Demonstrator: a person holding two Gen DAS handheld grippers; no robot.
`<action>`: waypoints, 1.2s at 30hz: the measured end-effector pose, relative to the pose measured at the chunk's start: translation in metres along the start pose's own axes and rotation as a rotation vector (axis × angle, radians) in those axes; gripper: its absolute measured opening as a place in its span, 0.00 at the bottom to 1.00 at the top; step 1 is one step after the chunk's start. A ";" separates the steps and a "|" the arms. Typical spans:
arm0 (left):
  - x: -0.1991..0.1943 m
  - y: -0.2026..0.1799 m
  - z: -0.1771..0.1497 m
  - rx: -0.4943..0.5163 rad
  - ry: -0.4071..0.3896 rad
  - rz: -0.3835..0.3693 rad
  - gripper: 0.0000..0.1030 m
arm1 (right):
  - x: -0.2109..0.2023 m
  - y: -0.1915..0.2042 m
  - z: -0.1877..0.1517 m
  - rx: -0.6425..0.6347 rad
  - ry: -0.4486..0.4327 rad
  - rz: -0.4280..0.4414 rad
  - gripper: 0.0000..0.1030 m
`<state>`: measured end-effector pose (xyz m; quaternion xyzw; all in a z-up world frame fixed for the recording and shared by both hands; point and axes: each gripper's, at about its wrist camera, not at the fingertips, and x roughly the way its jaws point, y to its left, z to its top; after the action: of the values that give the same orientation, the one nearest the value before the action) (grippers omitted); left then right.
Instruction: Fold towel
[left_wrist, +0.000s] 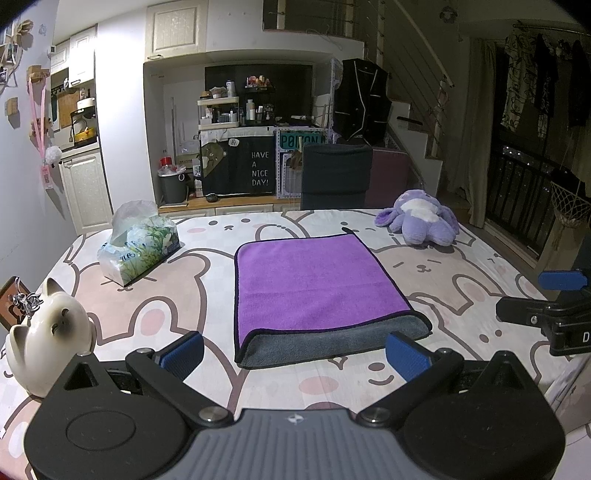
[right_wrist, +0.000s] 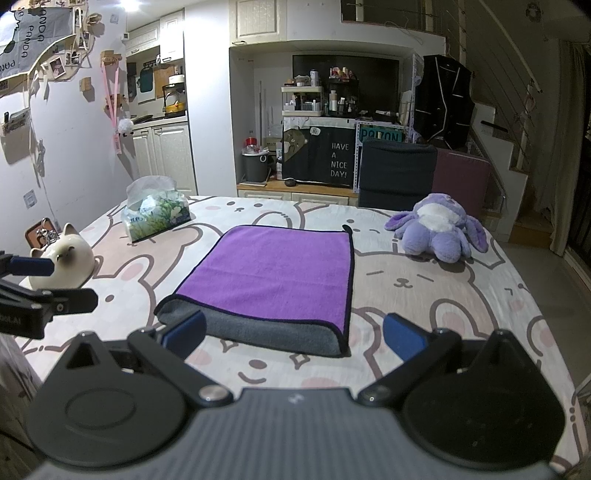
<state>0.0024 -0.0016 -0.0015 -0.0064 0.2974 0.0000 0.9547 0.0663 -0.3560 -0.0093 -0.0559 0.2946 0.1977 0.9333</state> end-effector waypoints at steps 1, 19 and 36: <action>0.000 0.000 0.000 0.000 0.000 0.000 1.00 | 0.000 0.000 0.000 -0.001 0.000 0.000 1.00; 0.000 0.000 0.000 -0.001 0.001 0.001 1.00 | 0.006 0.004 -0.005 0.000 0.006 0.003 1.00; 0.004 -0.010 -0.007 0.005 0.008 0.006 1.00 | 0.003 0.002 -0.002 -0.004 -0.007 0.003 1.00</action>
<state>0.0017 -0.0118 -0.0088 -0.0032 0.3015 0.0021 0.9535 0.0663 -0.3537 -0.0123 -0.0565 0.2911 0.2001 0.9338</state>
